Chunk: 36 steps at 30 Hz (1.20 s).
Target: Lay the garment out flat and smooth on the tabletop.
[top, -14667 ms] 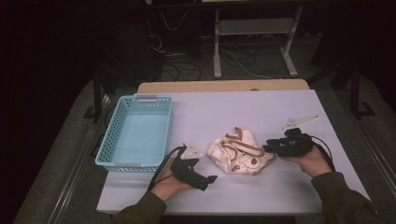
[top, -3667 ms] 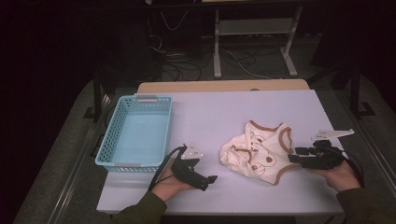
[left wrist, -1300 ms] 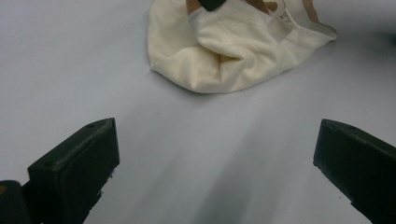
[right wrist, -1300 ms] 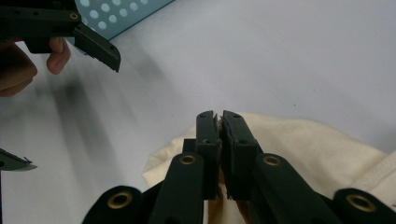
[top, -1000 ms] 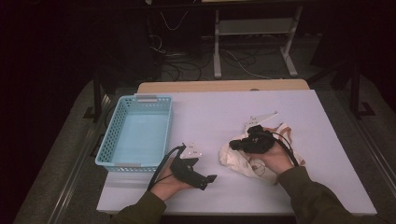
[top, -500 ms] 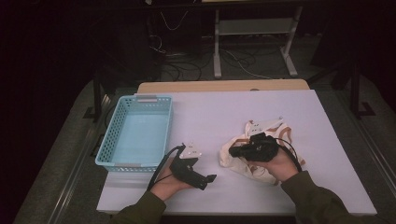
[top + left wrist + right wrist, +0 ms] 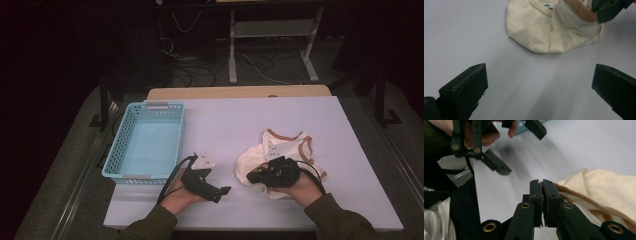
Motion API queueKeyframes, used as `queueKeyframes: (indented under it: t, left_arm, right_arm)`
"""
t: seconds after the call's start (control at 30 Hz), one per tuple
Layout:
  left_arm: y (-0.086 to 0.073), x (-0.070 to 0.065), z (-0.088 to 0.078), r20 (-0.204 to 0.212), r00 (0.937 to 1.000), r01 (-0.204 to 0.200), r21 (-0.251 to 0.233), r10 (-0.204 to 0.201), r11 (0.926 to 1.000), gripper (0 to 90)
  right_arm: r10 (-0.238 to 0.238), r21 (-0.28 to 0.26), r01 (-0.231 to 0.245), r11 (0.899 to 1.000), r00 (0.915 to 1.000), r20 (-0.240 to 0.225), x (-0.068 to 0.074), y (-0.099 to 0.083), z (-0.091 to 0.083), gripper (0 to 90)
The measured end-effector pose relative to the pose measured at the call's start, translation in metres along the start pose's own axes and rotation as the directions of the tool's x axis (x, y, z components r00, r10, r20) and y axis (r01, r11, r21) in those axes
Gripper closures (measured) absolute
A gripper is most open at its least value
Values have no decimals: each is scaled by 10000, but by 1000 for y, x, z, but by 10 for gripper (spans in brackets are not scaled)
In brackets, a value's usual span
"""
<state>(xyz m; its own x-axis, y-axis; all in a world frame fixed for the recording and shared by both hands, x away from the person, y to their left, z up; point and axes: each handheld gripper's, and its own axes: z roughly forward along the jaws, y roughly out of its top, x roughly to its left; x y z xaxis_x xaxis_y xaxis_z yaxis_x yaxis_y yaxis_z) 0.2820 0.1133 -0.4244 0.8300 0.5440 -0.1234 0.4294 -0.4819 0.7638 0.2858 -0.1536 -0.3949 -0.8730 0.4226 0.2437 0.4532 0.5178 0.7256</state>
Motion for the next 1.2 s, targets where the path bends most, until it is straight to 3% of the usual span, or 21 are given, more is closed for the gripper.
queueKeyframes:
  t: [0.1, 0.17, 0.47, 0.87, 1.0, 1.2]
  left_arm:
    - [0, 1, -1, 42, 9998, -193, 150, 193, 9997, 0]
    - [0, 0, 1, 4, 10000, -9, 16, 9, 10000, 0]
    - [0, 1, 0, 33, 9999, -121, 107, 120, 9999, 0]
    - [0, 0, 1, 57, 9999, -111, 79, 110, 9999, 0]
    - [0, 1, -1, 54, 9997, -224, 197, 223, 9996, 0]
    - [0, 1, -1, 48, 9999, -141, 146, 140, 9998, 0]
  right_arm:
    - [-20, 220, 22, 9998, 10000, -93, 2, -7, 4, 853]
    - [44, 403, -37, 9992, 9999, -162, 3, -11, 6, 853]
    - [83, 1073, -50, 9942, 9995, -302, 6, -23, 20, 853]
    - [-215, 1942, 253, 9806, 9995, -221, 7, -29, 33, 847]
    - [-171, 1738, 224, 9845, 9993, -317, 8, -27, 29, 810]
    - [85, 896, -66, 9960, 9998, -204, 2, -20, 7, 706]
